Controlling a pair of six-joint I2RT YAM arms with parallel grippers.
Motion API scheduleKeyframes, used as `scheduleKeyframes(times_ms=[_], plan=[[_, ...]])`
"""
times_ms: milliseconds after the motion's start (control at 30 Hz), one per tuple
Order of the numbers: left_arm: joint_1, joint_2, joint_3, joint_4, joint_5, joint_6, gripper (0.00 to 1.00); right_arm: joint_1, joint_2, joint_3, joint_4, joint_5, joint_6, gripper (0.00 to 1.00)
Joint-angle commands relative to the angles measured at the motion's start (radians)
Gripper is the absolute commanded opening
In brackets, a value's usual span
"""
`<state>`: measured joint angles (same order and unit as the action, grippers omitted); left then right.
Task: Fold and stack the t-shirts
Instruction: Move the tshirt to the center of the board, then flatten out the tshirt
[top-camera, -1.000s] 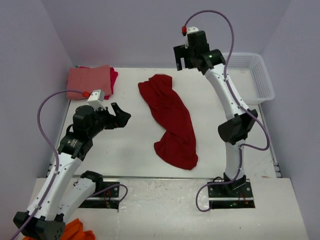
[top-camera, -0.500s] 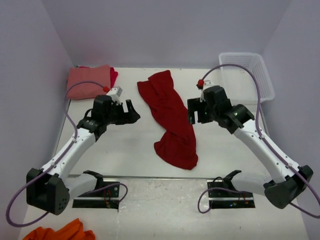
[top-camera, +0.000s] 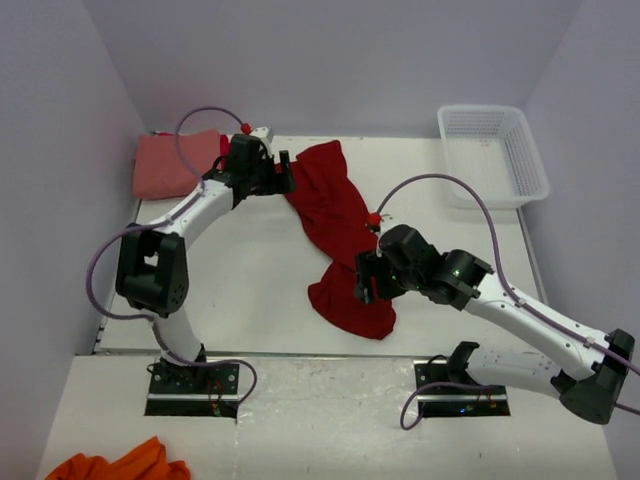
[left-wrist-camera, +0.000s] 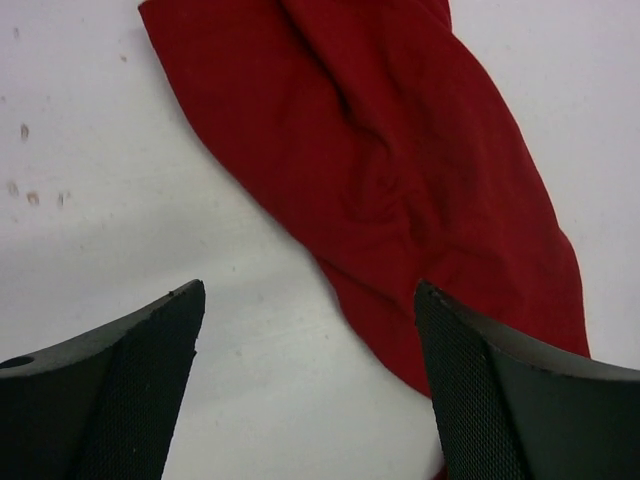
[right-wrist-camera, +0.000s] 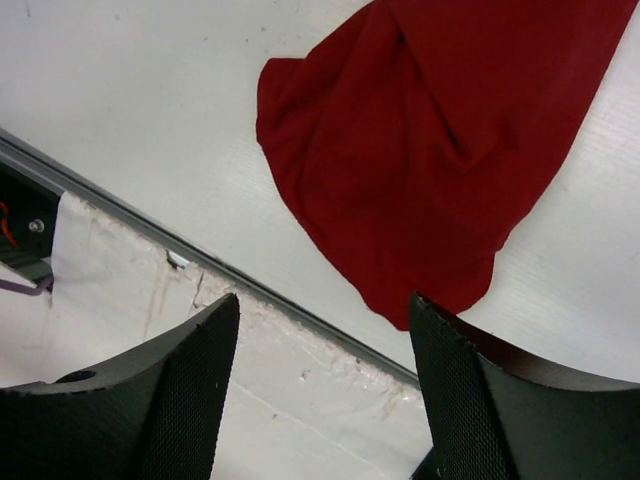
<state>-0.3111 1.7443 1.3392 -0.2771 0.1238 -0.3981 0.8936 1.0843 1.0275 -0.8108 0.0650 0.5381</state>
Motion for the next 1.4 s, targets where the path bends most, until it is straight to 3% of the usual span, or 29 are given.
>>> scheduleKeyframes(times_ms=[0, 200, 533, 767, 1133, 1367], plan=[[-0.002, 0.108, 0.121, -0.028, -0.044, 0.059, 0.85, 0.016, -0.101, -0.041, -0.017, -0.004, 0.094, 0.68], [0.006, 0.297, 0.349, -0.097, -0.119, 0.099, 0.81, 0.028, -0.198, -0.109, -0.045, -0.016, 0.143, 0.66], [0.049, 0.494, 0.543, -0.148, -0.191, 0.154, 0.8, 0.113, -0.227, -0.188, -0.054, -0.007, 0.253, 0.57], [0.084, 0.616, 0.663, -0.143, -0.158, 0.17, 0.74, 0.203, -0.156, -0.149, -0.074, 0.036, 0.298, 0.54], [0.087, 0.71, 0.727, -0.068, -0.03, 0.163, 0.65, 0.28, -0.038, -0.11, -0.064, 0.064, 0.355, 0.51], [0.089, 0.744, 0.733, -0.036, 0.007, 0.154, 0.25, 0.332, 0.055, -0.087, -0.047, 0.059, 0.379, 0.5]])
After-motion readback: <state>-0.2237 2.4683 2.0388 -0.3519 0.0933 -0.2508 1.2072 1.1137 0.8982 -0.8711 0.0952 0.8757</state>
